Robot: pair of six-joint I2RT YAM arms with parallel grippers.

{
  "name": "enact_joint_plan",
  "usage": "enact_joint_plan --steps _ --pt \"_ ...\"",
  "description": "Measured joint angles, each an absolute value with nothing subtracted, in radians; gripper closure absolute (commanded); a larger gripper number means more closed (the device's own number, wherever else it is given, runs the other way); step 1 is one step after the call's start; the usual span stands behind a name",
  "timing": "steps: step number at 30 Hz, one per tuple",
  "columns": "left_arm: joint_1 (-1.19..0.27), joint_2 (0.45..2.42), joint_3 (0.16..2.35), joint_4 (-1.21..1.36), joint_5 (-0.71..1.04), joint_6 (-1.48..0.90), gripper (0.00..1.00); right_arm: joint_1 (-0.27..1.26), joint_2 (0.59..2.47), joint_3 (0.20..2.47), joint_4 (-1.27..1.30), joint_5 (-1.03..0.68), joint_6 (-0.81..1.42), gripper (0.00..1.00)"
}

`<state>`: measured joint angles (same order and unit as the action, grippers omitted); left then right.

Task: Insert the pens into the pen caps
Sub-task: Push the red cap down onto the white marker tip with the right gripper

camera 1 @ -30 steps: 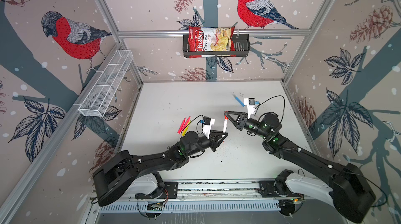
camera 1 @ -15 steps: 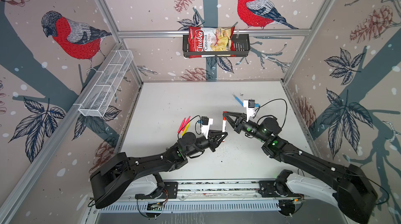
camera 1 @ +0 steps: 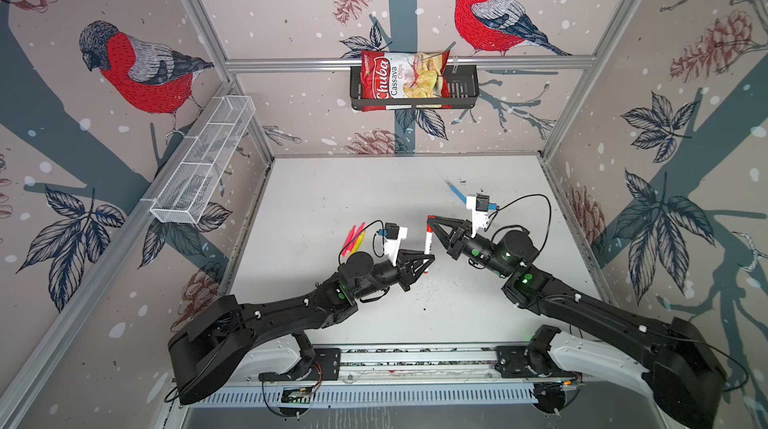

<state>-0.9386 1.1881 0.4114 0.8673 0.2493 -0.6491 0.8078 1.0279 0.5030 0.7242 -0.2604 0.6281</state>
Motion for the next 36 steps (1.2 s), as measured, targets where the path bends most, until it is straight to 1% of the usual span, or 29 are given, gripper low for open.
enact_joint_plan --steps 15,25,36 --pt "-0.899 1.171 0.404 0.866 0.316 -0.651 1.0 0.824 1.034 0.503 0.727 -0.242 0.628 0.91" --pt "-0.879 1.156 0.395 0.865 0.344 -0.676 1.0 0.864 1.076 0.489 0.804 -0.189 0.631 0.92" --pt "-0.833 1.142 0.391 0.865 0.461 -0.706 1.0 0.9 1.082 0.445 0.874 -0.139 0.635 0.93"
